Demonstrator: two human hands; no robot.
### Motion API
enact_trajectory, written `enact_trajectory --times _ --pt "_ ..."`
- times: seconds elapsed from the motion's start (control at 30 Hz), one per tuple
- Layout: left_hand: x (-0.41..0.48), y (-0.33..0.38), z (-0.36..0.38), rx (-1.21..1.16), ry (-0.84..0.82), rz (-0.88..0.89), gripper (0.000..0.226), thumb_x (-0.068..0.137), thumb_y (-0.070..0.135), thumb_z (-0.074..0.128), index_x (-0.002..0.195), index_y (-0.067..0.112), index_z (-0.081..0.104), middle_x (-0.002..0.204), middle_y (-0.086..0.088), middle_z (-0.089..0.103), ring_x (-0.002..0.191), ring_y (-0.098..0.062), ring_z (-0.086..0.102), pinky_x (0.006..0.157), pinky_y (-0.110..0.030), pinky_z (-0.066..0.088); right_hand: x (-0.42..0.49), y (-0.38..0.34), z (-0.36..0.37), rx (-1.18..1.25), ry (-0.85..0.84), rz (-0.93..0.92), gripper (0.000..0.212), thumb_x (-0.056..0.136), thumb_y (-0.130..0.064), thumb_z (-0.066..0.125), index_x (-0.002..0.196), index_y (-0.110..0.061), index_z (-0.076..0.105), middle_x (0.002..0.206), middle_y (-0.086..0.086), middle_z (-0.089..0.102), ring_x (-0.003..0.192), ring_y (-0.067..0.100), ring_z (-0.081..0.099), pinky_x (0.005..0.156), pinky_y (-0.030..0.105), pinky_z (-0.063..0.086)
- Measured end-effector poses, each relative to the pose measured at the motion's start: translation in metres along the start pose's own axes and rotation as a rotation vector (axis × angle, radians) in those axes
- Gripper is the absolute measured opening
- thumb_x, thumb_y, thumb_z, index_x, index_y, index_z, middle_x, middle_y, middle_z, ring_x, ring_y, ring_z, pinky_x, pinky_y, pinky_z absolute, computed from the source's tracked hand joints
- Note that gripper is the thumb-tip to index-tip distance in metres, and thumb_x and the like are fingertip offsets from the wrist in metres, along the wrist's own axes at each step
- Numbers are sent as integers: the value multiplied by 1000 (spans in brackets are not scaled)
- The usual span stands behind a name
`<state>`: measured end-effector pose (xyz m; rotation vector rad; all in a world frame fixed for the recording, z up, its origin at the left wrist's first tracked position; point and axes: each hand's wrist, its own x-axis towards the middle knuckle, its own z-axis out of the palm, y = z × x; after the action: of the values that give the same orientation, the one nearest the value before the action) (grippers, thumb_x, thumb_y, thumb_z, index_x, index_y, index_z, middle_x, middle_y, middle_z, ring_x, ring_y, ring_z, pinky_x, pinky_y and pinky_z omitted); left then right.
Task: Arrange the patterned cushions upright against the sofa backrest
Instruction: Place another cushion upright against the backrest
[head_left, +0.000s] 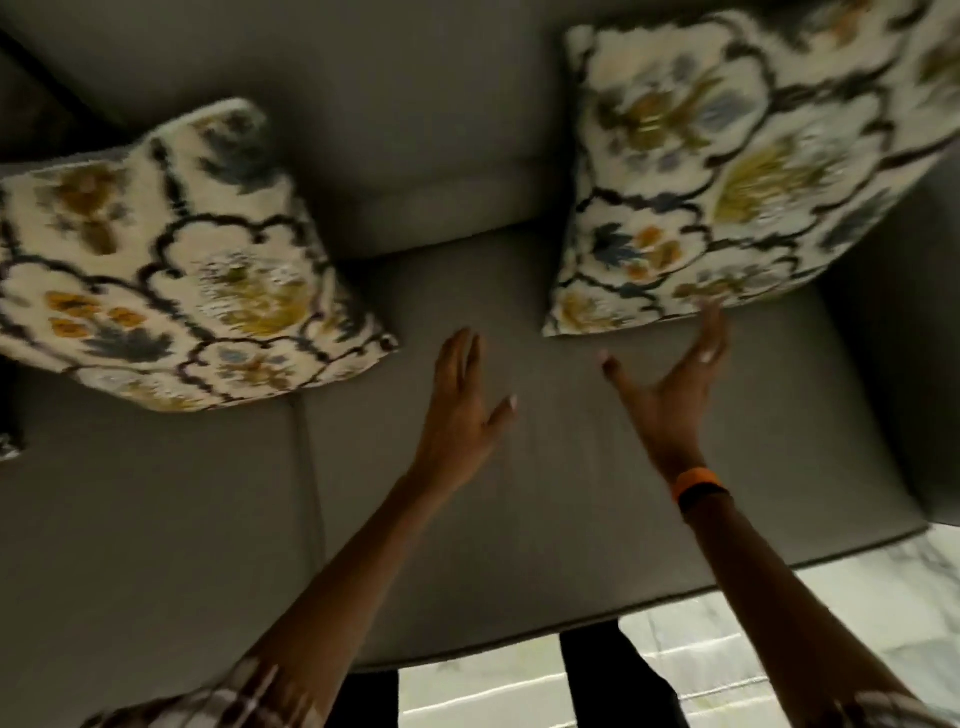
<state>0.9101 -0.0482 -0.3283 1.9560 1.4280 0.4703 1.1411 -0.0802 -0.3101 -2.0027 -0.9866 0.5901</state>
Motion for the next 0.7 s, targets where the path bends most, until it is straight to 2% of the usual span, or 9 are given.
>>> enact_trajectory --times 0.1,0.17,0.27,0.33,0.4,0.47,0.57,0.63,0.7 --pt "68 64 20 -347 57 -131 117 78 55 79 160 11 9 169 -14 10 152 -15 11 127 -36 18 90 34 -84 136 50 41 148 67 -69 89 167 -6 0 176 17 6 165 25 11 133 29 16" --pt "110 95 33 -493 77 -127 136 64 63 85 160 14 3 168 -10 13 152 -13 16 127 -35 20 147 49 -120 221 -93 16 151 71 -49 95 165 -3 -14 176 19 4 165 26 14 132 26 24" --pt "152 130 46 -647 -37 -132 133 59 50 92 157 14 10 163 -6 28 148 -15 35 120 -29 39 206 45 -139 206 -274 -136 151 69 -32 102 165 -5 -12 176 15 11 164 26 22 131 51 32" --pt "163 151 58 -669 -36 -119 124 61 40 89 156 10 16 160 -11 36 144 -16 41 113 -20 44 222 34 -143 258 -285 -177 148 70 -24 101 166 -5 -10 174 13 17 162 25 26 130 50 34" --pt "165 165 73 -699 8 -130 110 66 27 91 152 16 22 159 -14 37 146 -22 41 118 -34 43 223 31 -148 308 -230 -233 141 74 -13 98 164 2 -9 172 15 21 161 28 30 128 46 38" --pt "168 172 82 -716 82 -142 109 67 32 93 150 21 23 159 -15 37 147 -27 40 121 -49 39 224 35 -150 309 -172 -282 143 73 -26 100 164 4 -6 173 21 19 161 32 29 128 52 37" --pt "183 171 86 -662 263 -173 137 53 67 90 156 10 19 160 -16 36 149 -27 38 121 -52 37 213 37 -140 179 -74 -267 150 66 -59 97 165 5 3 171 25 16 162 37 22 130 55 30" --pt "185 180 85 -551 411 -163 141 53 69 89 155 4 17 159 -20 32 149 -28 35 122 -44 38 208 26 -133 132 51 -280 145 68 -71 88 163 7 11 170 30 14 161 43 19 131 55 28" --pt "180 191 88 -388 549 -96 137 60 62 90 154 -6 17 157 -26 29 149 -25 31 120 -19 32 207 14 -125 102 138 -309 140 71 -73 85 161 12 18 168 38 11 160 50 17 132 53 28"
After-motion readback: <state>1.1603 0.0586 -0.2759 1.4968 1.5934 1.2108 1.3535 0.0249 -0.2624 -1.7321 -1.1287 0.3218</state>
